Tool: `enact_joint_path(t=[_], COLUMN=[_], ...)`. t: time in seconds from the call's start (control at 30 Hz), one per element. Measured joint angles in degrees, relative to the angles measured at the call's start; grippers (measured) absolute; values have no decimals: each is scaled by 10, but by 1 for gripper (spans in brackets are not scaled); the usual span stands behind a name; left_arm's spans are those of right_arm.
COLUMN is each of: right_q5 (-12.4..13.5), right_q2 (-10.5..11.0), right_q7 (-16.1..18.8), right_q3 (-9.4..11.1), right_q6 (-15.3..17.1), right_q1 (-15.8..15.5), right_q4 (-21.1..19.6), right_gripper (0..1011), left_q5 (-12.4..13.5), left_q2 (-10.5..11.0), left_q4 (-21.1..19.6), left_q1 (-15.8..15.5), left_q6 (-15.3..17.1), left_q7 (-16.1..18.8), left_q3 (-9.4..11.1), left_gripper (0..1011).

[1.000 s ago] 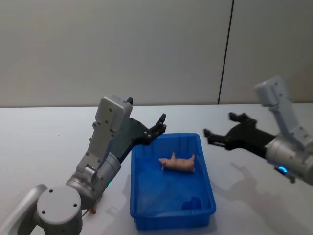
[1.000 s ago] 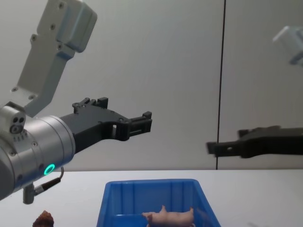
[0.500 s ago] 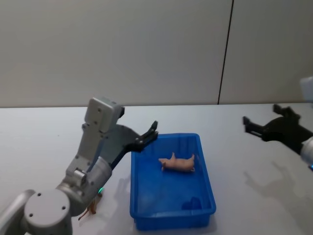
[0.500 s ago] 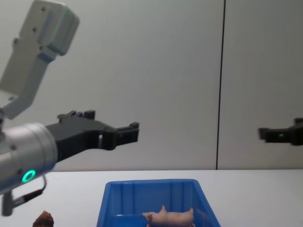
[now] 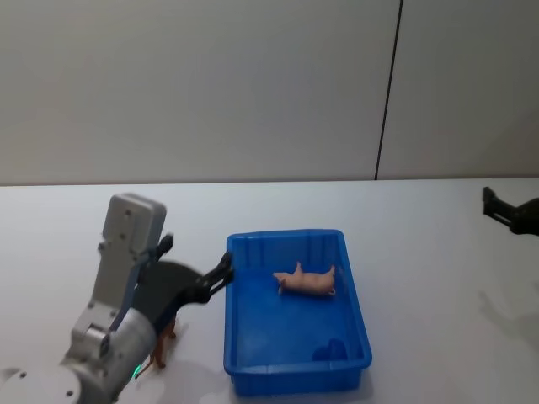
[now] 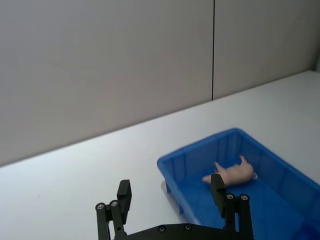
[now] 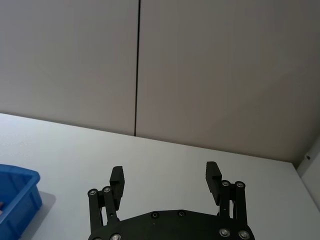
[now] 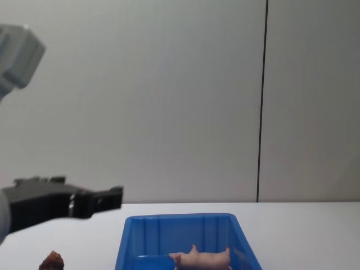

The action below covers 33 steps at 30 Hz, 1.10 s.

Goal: Pick up the two dolls from the table and place them into the box.

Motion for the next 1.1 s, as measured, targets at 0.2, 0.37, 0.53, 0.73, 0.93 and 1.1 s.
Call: enact_joint_path(t=[0.2,0.37,0.53,0.73,0.93,1.1], right_q5=[7,11,13,14,16,16], right_q2=[7,10,12,13,14,15], right_q7=[-16,-24,-29,-34,-37,-38], right_q3=[9,13,16,18,19,20], right_q6=[-2,-4,-5,-6,-6,-6], right_q1=[-8,-12,-14,-16,-17,-18], right_q4=[-6,-9,-10,-12,-13,-13], right_gripper=[1001,1001,1001,1001,1001,1001], left_q5=[-39,-77,-107,-123,-128,-125], left_q2=[21,40,52,58,58,54], left_q4=[-34,-63,-77,-77,-55,-35], left_q1=[34,69,92,104,104,96], left_q6=[30,56,75,82,81,76], left_q7=[42,84,111,121,111,94], left_q3=[-6,-12,-17,-22,-28,-31], left_gripper=[1004,1003,1003,1004,1003,1003])
